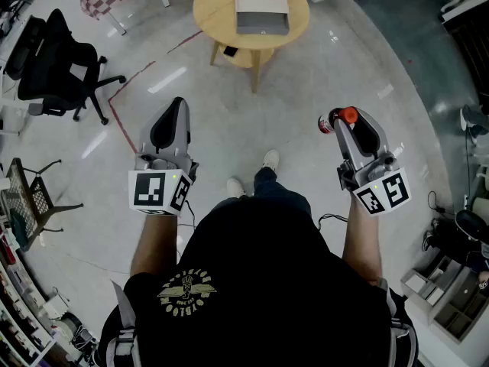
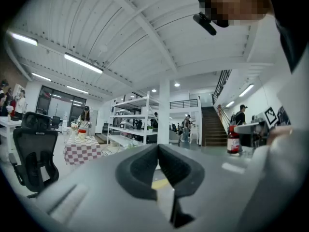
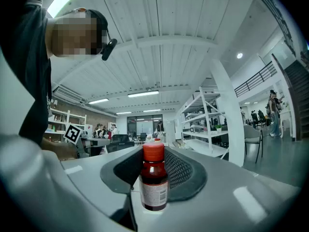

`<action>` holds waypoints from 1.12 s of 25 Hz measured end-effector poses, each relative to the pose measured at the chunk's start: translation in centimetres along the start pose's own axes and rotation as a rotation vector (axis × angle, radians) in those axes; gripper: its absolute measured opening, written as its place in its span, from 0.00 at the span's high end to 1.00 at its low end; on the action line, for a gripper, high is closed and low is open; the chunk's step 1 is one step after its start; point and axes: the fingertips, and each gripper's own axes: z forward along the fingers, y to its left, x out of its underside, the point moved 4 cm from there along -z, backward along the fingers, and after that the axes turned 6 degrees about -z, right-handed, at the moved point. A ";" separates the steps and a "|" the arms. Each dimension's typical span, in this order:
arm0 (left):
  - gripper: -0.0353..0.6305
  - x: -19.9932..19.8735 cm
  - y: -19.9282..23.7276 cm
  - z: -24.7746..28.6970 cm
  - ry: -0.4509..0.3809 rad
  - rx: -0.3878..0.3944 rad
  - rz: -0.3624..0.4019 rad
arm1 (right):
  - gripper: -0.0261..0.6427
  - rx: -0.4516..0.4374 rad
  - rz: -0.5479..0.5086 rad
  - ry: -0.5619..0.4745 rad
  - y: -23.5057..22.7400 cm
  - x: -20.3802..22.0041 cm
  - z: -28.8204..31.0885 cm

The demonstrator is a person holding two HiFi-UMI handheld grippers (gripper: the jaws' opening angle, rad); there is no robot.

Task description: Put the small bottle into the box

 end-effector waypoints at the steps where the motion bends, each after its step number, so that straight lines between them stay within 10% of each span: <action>1: 0.95 0.0 -0.1 0.2 0.003 0.002 0.001 | 0.74 0.001 0.001 0.000 -0.2 -0.1 0.0; 28: 0.95 2.9 -3.3 12.6 0.088 -0.006 -0.007 | 0.74 -0.038 0.040 0.019 -12.3 1.7 4.0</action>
